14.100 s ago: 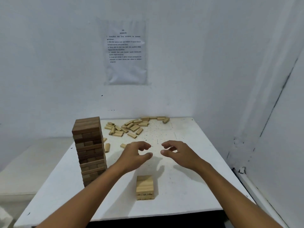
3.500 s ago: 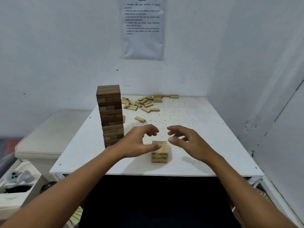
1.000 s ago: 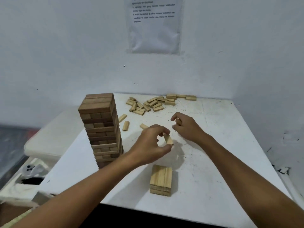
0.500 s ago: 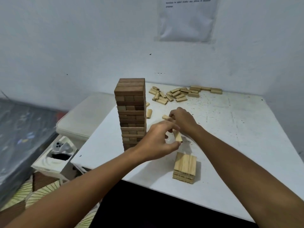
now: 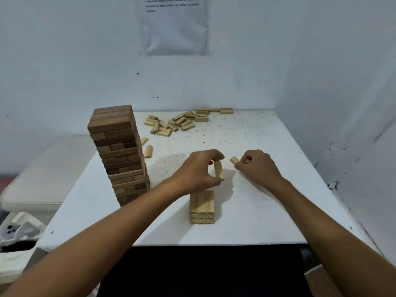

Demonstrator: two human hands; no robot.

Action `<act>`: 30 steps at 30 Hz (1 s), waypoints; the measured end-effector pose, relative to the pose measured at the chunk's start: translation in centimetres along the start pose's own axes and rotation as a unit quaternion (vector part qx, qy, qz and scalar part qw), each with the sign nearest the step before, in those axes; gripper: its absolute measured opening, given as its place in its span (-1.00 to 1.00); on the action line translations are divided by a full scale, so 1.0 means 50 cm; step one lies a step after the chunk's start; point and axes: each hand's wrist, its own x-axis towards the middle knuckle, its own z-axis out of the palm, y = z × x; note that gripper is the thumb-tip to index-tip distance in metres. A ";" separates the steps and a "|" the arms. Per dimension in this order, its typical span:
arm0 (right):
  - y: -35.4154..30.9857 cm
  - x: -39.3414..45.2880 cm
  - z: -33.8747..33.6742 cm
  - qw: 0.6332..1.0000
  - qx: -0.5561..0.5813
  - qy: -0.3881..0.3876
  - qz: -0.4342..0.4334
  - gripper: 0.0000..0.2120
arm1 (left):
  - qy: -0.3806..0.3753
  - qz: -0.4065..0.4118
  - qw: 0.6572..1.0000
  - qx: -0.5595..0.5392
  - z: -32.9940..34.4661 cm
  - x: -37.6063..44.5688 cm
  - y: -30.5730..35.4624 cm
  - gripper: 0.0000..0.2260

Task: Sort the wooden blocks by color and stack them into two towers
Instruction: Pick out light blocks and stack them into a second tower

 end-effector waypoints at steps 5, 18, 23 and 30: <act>0.052 -0.098 -0.036 0.994 -0.077 0.013 0.082 -0.69 | -0.099 0.001 0.993 0.061 0.039 0.058 0.030 -0.49; 0.053 -0.162 -0.025 0.992 -0.050 -0.029 0.115 -0.73 | -0.204 0.000 0.967 0.154 0.098 0.088 0.055 -0.47; 0.056 -0.165 -0.028 0.992 -0.016 -0.043 0.119 -0.69 | -0.206 -0.016 0.967 0.152 0.105 0.081 0.058 -0.39; 0.039 -0.174 -0.013 0.992 0.043 -0.018 0.115 -0.69 | -0.200 -0.016 0.970 0.140 0.106 0.064 0.061 -0.29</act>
